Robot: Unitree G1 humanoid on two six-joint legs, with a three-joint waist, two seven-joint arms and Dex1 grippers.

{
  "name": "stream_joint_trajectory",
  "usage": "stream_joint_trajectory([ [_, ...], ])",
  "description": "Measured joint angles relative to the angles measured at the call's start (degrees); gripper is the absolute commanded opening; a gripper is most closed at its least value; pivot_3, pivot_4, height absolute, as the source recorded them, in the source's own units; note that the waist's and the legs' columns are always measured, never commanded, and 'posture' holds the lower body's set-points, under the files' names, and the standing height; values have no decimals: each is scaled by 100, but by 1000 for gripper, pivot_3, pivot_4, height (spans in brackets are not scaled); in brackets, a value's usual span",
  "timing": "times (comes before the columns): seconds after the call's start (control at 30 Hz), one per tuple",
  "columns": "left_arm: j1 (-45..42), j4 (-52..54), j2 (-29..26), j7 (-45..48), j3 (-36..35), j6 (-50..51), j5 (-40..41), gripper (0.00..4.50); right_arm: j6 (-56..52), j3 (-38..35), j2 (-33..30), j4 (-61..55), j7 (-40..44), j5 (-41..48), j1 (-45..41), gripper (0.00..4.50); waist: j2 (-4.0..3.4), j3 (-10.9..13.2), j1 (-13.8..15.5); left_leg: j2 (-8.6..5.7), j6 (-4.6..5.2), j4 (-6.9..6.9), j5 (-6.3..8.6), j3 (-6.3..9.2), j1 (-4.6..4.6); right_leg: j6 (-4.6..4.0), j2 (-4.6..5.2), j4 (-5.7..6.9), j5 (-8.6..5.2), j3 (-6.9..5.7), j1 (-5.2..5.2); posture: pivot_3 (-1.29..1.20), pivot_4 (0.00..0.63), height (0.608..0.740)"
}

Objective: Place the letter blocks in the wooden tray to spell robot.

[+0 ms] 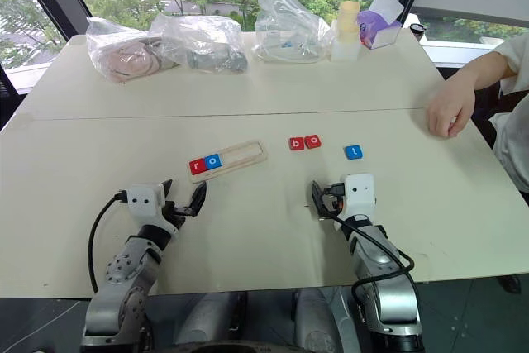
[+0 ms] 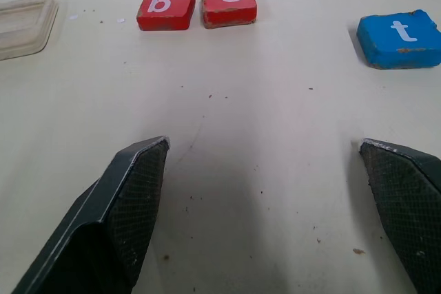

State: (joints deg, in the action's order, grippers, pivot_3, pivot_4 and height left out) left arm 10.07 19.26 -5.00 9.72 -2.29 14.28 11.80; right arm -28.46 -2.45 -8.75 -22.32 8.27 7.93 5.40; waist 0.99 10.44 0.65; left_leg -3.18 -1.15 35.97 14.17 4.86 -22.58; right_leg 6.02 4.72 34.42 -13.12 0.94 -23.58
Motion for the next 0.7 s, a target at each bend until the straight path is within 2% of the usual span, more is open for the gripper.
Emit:
stream_joint_trajectory([
  [0.7, -182, 116, -61, 25, 35, 165, 139, 4500, -61, -5, -4, 17, -14, 5, -68, 4466, 0, 0, -3, 0, 2, 3, -1, -1, 0, -9, -3, 1, 6, -1, 1, 0, 150, 740],
])
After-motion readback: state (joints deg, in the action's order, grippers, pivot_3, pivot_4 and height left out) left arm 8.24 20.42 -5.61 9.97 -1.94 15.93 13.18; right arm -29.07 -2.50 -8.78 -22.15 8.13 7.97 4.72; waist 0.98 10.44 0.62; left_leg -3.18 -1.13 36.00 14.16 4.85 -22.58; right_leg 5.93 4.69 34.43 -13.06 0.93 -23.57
